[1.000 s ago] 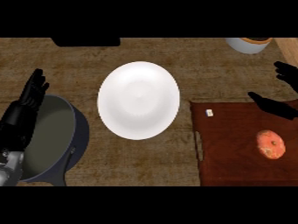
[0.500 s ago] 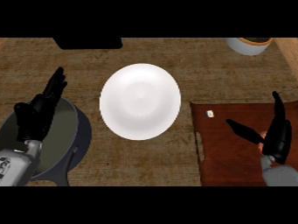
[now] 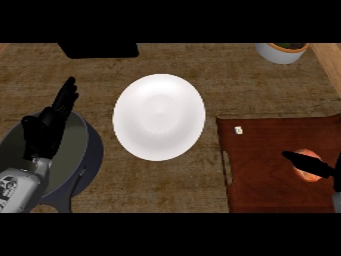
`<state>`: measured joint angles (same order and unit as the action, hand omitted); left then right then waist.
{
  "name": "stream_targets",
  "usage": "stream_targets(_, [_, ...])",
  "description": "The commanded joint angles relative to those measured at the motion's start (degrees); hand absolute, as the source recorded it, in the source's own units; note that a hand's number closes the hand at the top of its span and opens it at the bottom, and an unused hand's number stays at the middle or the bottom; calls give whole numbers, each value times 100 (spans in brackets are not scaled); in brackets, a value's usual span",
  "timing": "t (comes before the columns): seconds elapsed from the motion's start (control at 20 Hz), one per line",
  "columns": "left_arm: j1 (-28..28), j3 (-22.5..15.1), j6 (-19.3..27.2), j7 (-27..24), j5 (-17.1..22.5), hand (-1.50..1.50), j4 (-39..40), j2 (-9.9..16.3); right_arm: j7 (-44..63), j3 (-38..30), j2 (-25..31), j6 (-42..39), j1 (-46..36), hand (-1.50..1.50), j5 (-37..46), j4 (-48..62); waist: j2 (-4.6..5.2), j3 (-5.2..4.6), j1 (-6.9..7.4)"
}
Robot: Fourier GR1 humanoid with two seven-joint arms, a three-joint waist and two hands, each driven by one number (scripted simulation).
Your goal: Pick the squash from the tray and place it in the plate
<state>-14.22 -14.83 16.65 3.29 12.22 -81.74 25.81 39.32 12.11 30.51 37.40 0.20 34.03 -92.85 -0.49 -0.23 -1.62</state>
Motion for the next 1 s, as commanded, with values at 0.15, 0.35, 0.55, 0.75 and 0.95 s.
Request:
stream_targets(0.15, [5,227,-226,93,135,0,-118,182,2295,-123,811,-2202,32,-150,-387,-1282,11,-1,100])
stream_targets(0.35, [-197,76,-92,-62,-152,0,305,-183,2819,-422,1155,-3102,-87,-150,-1034,-1657,47,11,76])
stream_targets(0.55, [-32,132,-148,-3,-230,0,96,-172,3147,-665,1108,-3405,-21,-150,-1306,-1843,36,17,118])
stream_targets(0.75, [-379,145,-217,251,-363,0,218,-466,2797,-614,759,-3434,-125,-150,-1266,-1473,51,21,143])
stream_targets(0.95, [-445,429,-401,303,-294,0,269,-306,2256,-739,715,-3529,-4,-150,-1353,-705,54,24,149])
